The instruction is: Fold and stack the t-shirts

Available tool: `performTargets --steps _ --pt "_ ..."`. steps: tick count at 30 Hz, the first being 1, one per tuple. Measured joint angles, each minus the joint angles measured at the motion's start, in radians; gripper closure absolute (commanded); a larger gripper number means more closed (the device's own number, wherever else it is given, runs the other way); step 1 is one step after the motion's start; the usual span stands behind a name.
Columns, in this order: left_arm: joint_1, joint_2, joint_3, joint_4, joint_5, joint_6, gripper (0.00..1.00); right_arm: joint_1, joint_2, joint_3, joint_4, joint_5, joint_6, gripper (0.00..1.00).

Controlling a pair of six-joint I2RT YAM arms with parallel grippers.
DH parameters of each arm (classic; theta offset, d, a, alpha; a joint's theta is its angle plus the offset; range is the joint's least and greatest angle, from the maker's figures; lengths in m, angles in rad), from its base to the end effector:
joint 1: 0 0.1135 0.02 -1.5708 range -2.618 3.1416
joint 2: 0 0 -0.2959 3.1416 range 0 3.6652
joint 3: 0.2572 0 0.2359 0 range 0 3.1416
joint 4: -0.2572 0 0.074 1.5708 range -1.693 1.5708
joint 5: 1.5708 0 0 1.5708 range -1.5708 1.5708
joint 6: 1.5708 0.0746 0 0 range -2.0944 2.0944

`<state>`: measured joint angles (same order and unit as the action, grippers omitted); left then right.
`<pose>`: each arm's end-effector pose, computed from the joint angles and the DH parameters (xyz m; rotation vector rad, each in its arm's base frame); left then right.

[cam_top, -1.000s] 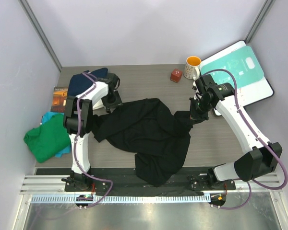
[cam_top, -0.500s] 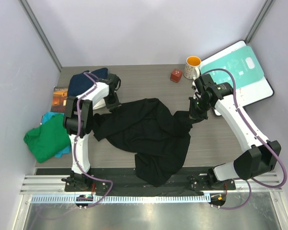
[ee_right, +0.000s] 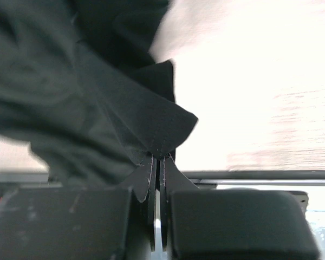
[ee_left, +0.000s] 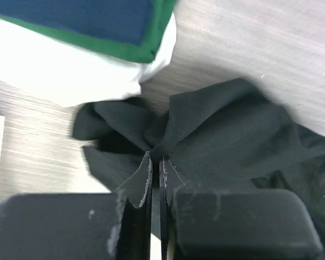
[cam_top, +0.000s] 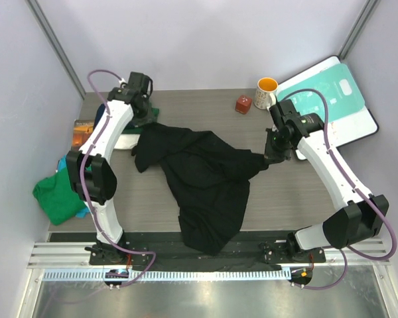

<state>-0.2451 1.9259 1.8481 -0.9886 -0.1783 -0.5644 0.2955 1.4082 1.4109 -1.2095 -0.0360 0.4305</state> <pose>0.4167 -0.0906 0.3040 -0.4741 2.5666 -0.0504 0.2412 0.0762 0.3273 0.1799 2.7991 0.2305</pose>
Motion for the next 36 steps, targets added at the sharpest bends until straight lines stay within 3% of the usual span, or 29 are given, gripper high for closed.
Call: performTargets --steps 1,5,10,17,18,19,20,21,23,36 --pt "0.015 -0.049 0.023 -0.017 -0.014 0.001 1.00 -0.006 -0.001 0.027 0.005 0.081 0.016 0.99" --pt "0.044 -0.073 0.073 -0.072 -0.029 0.002 0.93 -0.048 -0.002 0.090 0.006 0.168 0.029 0.99" --pt "0.135 -0.128 0.043 -0.106 -0.030 0.025 1.00 -0.170 -0.016 0.261 0.057 0.299 0.034 0.99" --pt "0.214 -0.273 -0.078 -0.119 0.041 0.068 1.00 -0.190 -0.021 0.468 0.095 0.282 0.007 0.99" --pt "0.215 -0.289 -0.088 -0.116 0.050 0.075 0.93 -0.192 -0.020 0.488 0.094 0.272 0.006 0.99" --pt "0.216 -0.307 -0.102 -0.112 0.062 0.079 0.69 -0.192 -0.020 0.500 0.094 0.264 0.005 0.99" --pt "0.216 -0.325 -0.118 -0.106 0.076 0.083 0.58 -0.193 -0.020 0.517 0.094 0.254 0.003 0.99" --pt "0.216 -0.343 -0.137 -0.099 0.089 0.094 0.48 -0.193 -0.021 0.528 0.094 0.248 0.002 0.99" --pt "0.220 -0.369 -0.167 -0.091 0.105 0.104 0.41 -0.195 -0.021 0.551 0.093 0.238 -0.005 0.99" --pt "0.229 -0.333 -0.423 -0.030 0.226 0.101 0.37 -0.202 -0.021 0.499 0.069 0.159 -0.015 0.99"
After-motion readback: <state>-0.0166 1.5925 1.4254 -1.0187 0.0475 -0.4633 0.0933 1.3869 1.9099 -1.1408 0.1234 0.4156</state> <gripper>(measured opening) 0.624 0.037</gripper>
